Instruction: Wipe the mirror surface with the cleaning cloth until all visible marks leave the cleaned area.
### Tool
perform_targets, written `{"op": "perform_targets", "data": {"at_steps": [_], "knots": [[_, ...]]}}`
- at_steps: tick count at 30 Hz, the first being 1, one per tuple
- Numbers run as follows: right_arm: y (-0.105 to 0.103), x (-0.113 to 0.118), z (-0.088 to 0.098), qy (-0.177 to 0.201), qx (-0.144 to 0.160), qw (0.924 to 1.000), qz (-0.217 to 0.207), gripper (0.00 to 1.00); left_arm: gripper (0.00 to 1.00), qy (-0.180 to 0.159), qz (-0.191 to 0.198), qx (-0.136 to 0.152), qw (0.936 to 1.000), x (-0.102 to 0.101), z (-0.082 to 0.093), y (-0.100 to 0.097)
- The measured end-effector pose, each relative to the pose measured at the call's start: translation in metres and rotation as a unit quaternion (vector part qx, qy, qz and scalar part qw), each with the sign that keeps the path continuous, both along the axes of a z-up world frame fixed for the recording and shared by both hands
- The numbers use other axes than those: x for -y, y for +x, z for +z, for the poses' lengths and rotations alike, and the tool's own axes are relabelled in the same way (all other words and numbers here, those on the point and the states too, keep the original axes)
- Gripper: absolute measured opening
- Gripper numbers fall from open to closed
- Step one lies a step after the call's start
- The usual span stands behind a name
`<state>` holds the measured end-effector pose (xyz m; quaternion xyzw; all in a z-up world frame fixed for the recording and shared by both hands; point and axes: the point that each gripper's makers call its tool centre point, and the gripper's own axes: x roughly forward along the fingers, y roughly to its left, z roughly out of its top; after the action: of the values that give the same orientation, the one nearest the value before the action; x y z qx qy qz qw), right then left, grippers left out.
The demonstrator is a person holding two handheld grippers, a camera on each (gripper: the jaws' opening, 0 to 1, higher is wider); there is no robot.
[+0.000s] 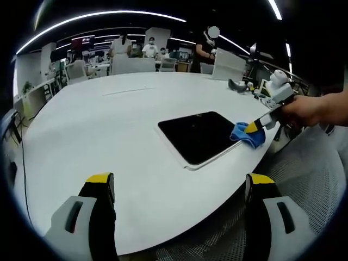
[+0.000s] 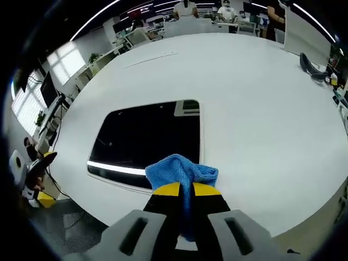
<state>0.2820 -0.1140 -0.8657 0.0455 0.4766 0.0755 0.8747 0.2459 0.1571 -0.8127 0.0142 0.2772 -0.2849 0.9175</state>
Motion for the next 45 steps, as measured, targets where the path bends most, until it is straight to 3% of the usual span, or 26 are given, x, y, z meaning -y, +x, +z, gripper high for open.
{"op": "perform_targets", "data": {"at_steps": [3,30,45], "knots": [[0.006,-0.001,0.001,-0.023,0.006,0.9994,0.026,0.01,0.99,0.003,0.001,-0.001,1.0000,0.000,-0.001,0.000],[0.097,0.005,0.000,-0.034,0.011,0.9993,0.011,0.01,0.99,0.010,0.009,-0.010,0.9999,-0.005,-0.004,-0.002],[0.131,0.006,0.000,-0.035,0.014,0.9993,-0.001,0.01,0.99,0.005,0.016,-0.008,0.9998,-0.008,-0.005,0.001]]}}
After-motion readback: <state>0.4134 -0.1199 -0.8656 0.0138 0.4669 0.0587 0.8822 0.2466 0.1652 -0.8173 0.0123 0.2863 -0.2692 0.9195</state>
